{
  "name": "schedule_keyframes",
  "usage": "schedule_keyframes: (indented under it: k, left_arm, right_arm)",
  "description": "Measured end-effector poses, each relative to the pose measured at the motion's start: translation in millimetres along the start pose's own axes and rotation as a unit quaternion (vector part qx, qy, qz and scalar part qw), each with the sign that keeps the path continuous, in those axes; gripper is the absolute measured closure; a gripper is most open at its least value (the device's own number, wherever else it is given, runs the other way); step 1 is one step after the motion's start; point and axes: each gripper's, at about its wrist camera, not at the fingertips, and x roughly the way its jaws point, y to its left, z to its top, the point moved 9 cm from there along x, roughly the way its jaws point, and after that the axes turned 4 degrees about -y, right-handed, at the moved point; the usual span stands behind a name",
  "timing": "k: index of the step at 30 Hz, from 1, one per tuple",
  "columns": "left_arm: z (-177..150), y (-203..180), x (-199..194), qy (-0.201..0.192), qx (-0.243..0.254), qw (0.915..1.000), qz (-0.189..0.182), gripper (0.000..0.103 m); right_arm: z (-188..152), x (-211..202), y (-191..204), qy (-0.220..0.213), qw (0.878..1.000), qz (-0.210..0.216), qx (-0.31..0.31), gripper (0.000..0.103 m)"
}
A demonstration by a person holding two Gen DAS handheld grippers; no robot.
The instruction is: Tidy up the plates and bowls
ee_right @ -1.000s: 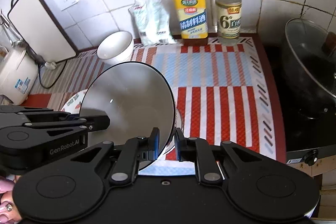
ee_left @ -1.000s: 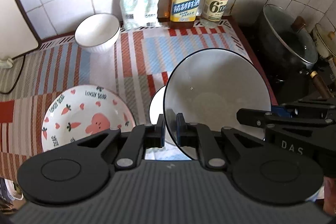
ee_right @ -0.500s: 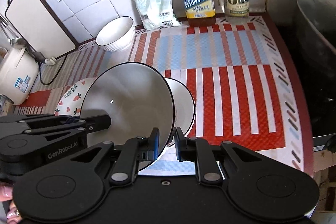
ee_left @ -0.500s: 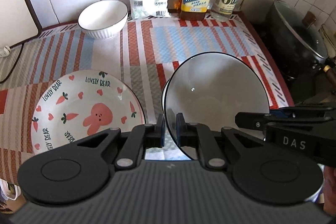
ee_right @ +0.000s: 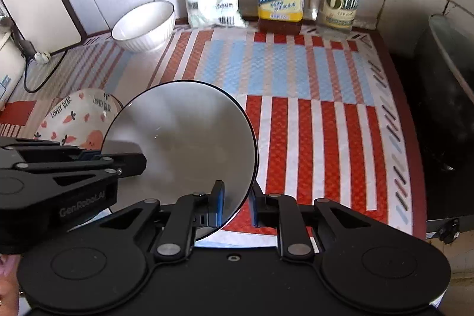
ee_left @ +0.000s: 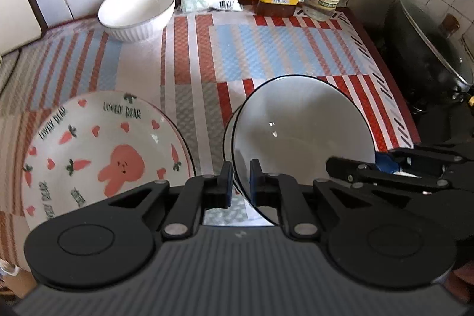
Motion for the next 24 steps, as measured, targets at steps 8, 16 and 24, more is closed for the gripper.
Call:
schedule_keyframes:
  k: [8,16,24]
  left_arm:
    - [3.9,-3.2,4.6,0.002,0.018,0.9996,0.021,0.092]
    - [8.4,2.3,8.7,0.012,-0.004,0.9997,0.019,0.085]
    - [5.5,9.3,-2.3,0.009,-0.026,0.9996,0.011,0.081]
  right_arm:
    - [1.1,4.2,6.6,-0.023,0.998,-0.015,-0.048,0.071]
    - [0.7,10.5,-6.9,-0.033,0.999,-0.015,-0.032,0.072]
    - [-0.8,2.2,-6.7,-0.044,0.999,0.028,0.008,0.072]
